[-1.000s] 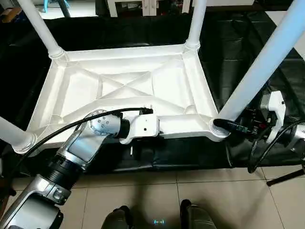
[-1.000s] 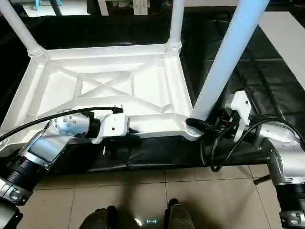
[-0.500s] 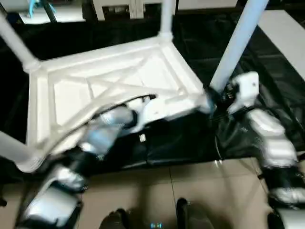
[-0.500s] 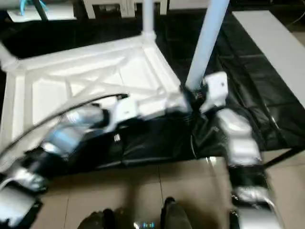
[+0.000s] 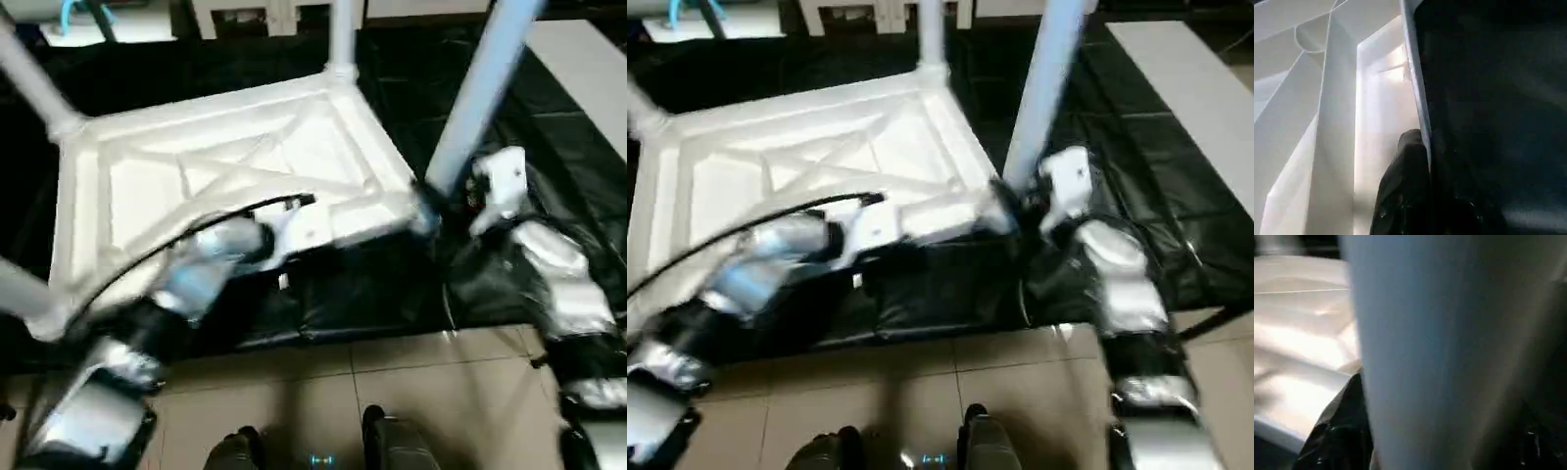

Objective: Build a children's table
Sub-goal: Rotate leg to tighten

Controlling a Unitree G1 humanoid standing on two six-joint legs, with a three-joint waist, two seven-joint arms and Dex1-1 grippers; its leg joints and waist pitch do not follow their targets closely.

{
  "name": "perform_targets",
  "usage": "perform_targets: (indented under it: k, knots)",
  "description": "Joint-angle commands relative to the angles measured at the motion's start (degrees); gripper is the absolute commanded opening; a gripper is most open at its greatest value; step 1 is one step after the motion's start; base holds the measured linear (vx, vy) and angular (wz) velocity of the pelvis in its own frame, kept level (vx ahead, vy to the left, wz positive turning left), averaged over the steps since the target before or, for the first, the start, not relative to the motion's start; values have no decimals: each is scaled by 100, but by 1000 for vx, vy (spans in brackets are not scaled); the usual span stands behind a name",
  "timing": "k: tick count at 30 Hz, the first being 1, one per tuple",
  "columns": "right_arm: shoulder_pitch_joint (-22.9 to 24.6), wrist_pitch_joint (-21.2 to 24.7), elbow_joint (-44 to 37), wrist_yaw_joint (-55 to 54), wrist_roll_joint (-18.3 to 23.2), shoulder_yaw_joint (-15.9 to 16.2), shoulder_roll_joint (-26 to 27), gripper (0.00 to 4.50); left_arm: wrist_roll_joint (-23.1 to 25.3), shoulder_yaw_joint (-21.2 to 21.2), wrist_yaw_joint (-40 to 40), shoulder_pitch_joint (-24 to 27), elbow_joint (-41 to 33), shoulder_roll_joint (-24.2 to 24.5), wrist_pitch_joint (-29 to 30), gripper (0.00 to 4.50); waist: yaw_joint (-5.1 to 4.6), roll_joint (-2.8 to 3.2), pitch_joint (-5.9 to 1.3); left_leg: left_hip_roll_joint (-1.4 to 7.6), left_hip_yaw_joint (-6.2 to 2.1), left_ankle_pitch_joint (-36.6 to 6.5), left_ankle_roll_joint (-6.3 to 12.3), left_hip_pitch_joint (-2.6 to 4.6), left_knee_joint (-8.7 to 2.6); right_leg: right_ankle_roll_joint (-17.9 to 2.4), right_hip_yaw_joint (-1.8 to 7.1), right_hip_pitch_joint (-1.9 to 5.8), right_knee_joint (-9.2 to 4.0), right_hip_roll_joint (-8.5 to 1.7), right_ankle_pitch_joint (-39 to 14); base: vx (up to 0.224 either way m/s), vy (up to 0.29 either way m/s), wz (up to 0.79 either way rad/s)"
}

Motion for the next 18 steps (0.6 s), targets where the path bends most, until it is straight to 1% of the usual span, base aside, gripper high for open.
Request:
perform_targets:
  k: [1,2,3,4,5,6,7,8,9,11,14,15,16,18]
  knots:
    - [298,283,-676,1111,559,-54,-588,292,-519,-101,-688,467,-321,113,-330,0,43,-117,-456,13,76,-1015,951,112,-286,-1428,69,422,-265,-45,-1015,72,-6,8]
    - [417,361,-833,1394,658,-52,-801,300,-576,-78,-780,526,-394,187,-303,0,49,-140,-449,18,89,-834,1115,80,-270,-1562,75,444,-204,-17,-565,72,-6,8]
    - [596,458,-1021,1768,688,-141,-1126,300,-621,-88,-914,621,-518,332,-283,0,66,-139,-476,-4,80,-541,1237,25,-239,-1624,66,481,-135,-20,-238,69,10,1]
    - [634,473,-1059,1836,677,-172,-1200,309,-634,-91,-948,646,-552,368,-277,0,90,-120,-473,15,84,-481,1286,55,-236,-1649,71,457,-143,-24,-177,0,0,0]
    - [658,481,-1080,1901,663,-226,-1253,323,-664,-92,-989,668,-583,401,-268,0,87,-92,-466,25,92,-356,1360,60,-220,-1716,67,448,-125,-28,-70,0,0,0]
    - [683,522,-1112,1967,692,-263,-1302,336,-682,-95,-1020,685,-607,428,-264,0,100,-80,-472,25,104,-311,1384,77,-202,-1734,63,432,-123,-38,-108,0,0,0]
    - [699,551,-1135,2014,714,-285,-1334,343,-694,-97,-1042,696,-616,444,-272,0,105,-86,-464,21,110,-334,1385,75,-204,-1731,63,432,-130,-35,-175,0,0,0]
    - [770,634,-1221,2201,795,-311,-1459,343,-709,-92,-1115,717,-600,485,-357,0,130,-90,-450,26,110,-487,1310,76,-221,-1681,63,436,-163,-58,-524,0,0,0]
    - [791,616,-1234,2237,796,-298,-1489,343,-703,-87,-1128,719,-591,488,-383,0,133,-96,-444,26,110,-558,1274,76,-227,-1653,64,437,-180,-60,-659,0,0,0]
    - [835,575,-1260,2292,809,-255,-1551,343,-692,-74,-1155,726,-591,494,-415,0,144,-88,-432,34,103,-756,1111,87,-245,-1545,69,418,-217,-71,-1064,0,0,0]
    - [823,618,-1310,2286,888,-217,-1493,343,-698,-72,-1171,720,-624,489,-382,0,134,-104,-433,22,97,-861,985,79,-251,-1456,77,414,-237,-74,-1280,0,0,0]
    - [816,643,-1308,2299,909,-208,-1470,327,-698,-74,-1173,716,-631,486,-373,0,133,-103,-435,21,96,-868,972,79,-251,-1443,78,413,-238,-75,-1300,0,0,0]
    - [813,654,-1307,2305,919,-204,-1460,327,-698,-74,-1174,715,-634,484,-368,0,131,-105,-437,18,96,-870,966,81,-251,-1432,79,414,-239,-73,-1302,0,0,0]
    - [791,632,-1237,2362,873,-178,-1357,309,-703,-77,-1173,705,-646,478,-366,0,134,-113,-457,12,96,-784,986,74,-240,-1440,80,420,-219,-69,-1168,0,0,0]
